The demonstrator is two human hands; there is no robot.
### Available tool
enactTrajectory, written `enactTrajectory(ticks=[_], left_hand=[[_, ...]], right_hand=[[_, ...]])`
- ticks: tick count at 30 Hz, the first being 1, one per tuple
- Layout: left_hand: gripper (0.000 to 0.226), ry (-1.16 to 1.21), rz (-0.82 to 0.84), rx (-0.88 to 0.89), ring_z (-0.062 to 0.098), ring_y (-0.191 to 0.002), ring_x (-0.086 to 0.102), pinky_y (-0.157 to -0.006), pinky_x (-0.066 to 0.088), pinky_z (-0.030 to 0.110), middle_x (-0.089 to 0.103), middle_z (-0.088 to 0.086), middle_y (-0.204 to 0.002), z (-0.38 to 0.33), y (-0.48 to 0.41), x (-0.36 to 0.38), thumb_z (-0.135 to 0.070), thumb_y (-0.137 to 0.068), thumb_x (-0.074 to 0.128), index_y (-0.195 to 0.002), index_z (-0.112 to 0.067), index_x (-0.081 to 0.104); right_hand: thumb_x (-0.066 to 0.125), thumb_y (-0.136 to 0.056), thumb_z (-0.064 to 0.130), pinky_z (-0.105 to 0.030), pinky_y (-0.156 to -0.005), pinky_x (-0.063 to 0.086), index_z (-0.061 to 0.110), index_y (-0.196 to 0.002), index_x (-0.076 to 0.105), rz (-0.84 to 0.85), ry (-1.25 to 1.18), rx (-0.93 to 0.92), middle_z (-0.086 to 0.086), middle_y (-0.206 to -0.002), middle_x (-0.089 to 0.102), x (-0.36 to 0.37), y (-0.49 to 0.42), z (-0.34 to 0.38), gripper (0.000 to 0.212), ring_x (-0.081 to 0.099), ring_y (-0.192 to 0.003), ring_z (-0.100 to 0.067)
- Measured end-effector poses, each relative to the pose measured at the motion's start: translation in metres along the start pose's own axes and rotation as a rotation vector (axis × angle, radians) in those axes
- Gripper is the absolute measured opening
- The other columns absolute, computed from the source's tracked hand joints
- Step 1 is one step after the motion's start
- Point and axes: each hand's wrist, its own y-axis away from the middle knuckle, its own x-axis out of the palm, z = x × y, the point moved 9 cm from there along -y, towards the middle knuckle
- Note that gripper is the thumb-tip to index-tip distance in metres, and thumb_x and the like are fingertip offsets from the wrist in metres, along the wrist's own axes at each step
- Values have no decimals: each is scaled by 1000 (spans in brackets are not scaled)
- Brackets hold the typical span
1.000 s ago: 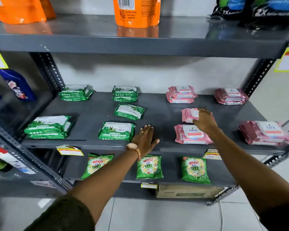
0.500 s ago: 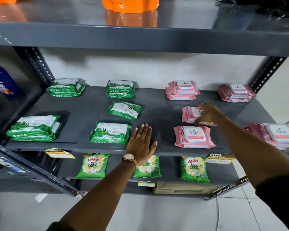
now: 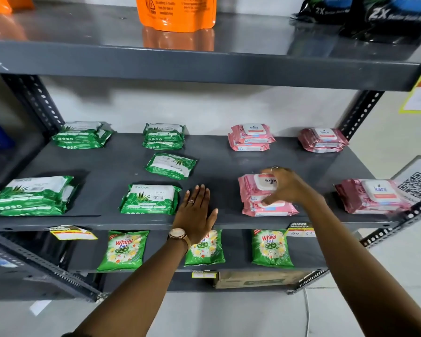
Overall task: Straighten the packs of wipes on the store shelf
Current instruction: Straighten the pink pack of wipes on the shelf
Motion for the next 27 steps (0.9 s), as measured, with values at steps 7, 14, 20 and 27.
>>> enactTrajectory(ticks=[7, 14, 20, 27], left_hand=[[69, 0, 9, 7, 32, -141, 29, -117, 14, 45, 37, 19, -149, -1, 2, -2, -47, -92, 22, -141, 0, 33], [76, -22, 30, 4, 29, -145, 18, -118, 5, 41, 25, 16, -155, -2, 2, -2, -51, -89, 10, -145, -2, 23], [78, -11, 26, 4, 26, -147, 11, -118, 1, 39, 19, 14, -157, -1, 1, 0, -53, -87, 6, -147, -4, 18], [77, 10, 15, 6, 27, -146, 16, -117, 1, 38, 24, 15, -156, -2, 3, -4, -52, -88, 10, -146, -3, 22]], right_hand=[[82, -66, 25, -31, -85, 48, 13, -123, 55, 132, 55, 20, -2, -122, 61, -13, -2, -6, 65, 57, -99, -16], [67, -67, 66, -37, -77, 51, 7, -103, 59, -210, 355, 314, -14, -104, 64, -39, 14, -7, 70, 63, -102, -35], [55, -87, 5, -42, -85, 51, 8, -121, 58, -298, 525, 165, -16, -125, 60, -57, 18, -1, 34, 58, -114, -37], [48, -81, -12, -56, -119, 9, 31, -143, 31, -62, 612, -377, -1, -161, 7, -8, 21, 16, 77, -3, -148, -28]])
